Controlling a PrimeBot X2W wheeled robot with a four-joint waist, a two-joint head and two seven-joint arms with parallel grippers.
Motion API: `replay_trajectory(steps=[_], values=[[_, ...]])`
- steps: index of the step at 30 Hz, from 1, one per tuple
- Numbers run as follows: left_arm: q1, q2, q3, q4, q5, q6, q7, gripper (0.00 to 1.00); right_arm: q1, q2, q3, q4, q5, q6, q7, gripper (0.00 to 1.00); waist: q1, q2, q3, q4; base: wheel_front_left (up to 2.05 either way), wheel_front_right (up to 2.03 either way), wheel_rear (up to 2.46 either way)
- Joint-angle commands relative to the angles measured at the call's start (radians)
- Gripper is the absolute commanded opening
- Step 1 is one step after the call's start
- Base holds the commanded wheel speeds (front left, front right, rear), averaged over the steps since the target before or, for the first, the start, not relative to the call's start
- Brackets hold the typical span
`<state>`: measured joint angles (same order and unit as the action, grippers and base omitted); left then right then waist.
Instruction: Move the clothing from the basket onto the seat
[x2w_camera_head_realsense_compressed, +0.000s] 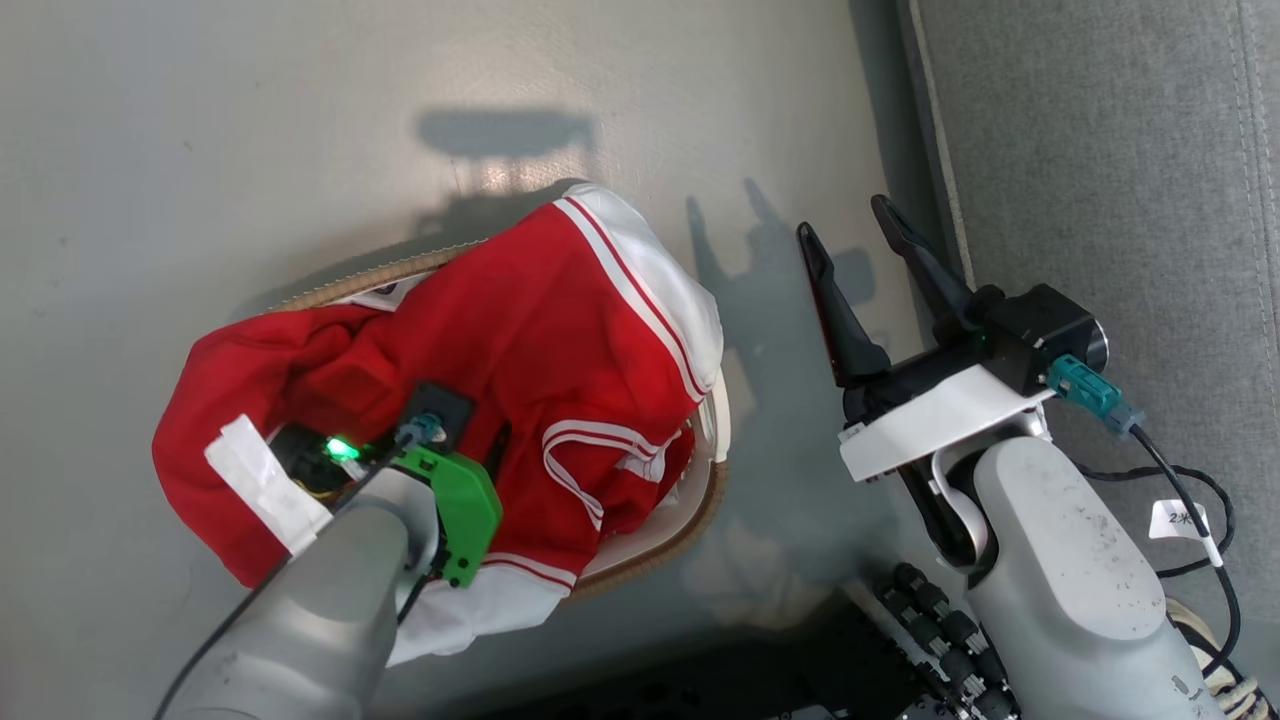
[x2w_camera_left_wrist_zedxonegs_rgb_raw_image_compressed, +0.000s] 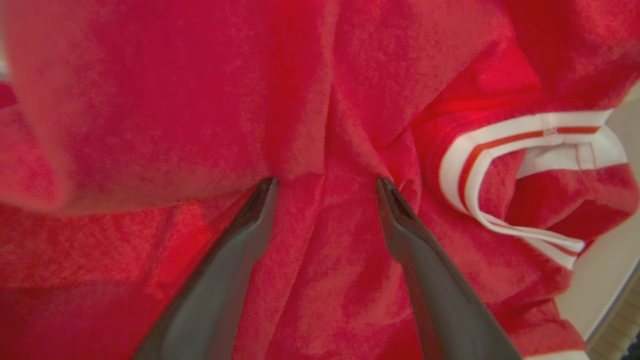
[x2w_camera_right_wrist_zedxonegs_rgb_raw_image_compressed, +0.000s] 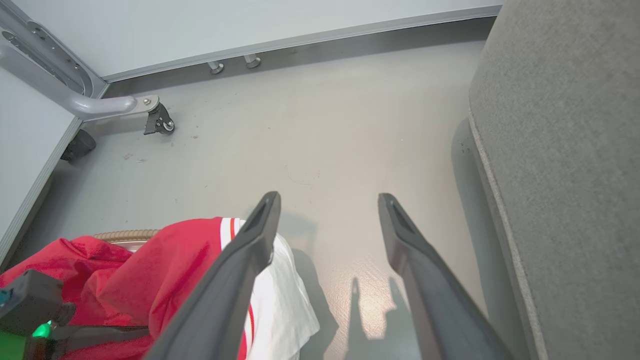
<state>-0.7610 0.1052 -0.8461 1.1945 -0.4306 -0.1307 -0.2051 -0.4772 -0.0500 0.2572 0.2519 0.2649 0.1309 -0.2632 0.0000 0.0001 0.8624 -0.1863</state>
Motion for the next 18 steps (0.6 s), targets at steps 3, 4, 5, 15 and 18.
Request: replay_trajectory(steps=[3, 4, 5, 15, 18], values=[[-0.042, 0.022, -0.033, 0.016, -0.006, 0.0, -0.011, 1.0, -0.014, -0.002, -0.002, -0.011, -0.004, 0.0, -0.002, 1.0, 0.0, -0.0001, 0.029, -0.003, 0.0, 0.0, 0.0], [-0.053, 0.028, -0.039, 0.024, -0.008, 0.0, -0.014, 1.0, -0.016, -0.002, -0.002, -0.012, -0.005, 0.0, -0.002, 1.0, 0.0, -0.0001, 0.035, -0.003, 0.0, 0.0, 0.0], [-0.06, 0.031, -0.046, 0.029, -0.007, 0.0, -0.017, 1.0, -0.019, -0.002, -0.001, -0.014, -0.006, 0.0, -0.002, 1.0, 0.0, -0.0001, 0.04, -0.004, 0.0, 0.0, 0.0], [-0.113, 0.025, -0.078, 0.075, 0.003, 0.004, -0.035, 1.0, -0.019, -0.002, 0.008, -0.017, -0.01, 0.0, -0.002, 1.0, 0.0, -0.0001, 0.071, -0.009, 0.0, 0.0, 0.0], [-0.114, 0.022, -0.082, 0.081, 0.0, 0.006, -0.04, 0.47, -0.029, -0.002, 0.003, -0.039, -0.007, 0.0, -0.002, 1.0, 0.0, -0.0001, 0.074, -0.013, 0.0, 0.0, 0.0]])
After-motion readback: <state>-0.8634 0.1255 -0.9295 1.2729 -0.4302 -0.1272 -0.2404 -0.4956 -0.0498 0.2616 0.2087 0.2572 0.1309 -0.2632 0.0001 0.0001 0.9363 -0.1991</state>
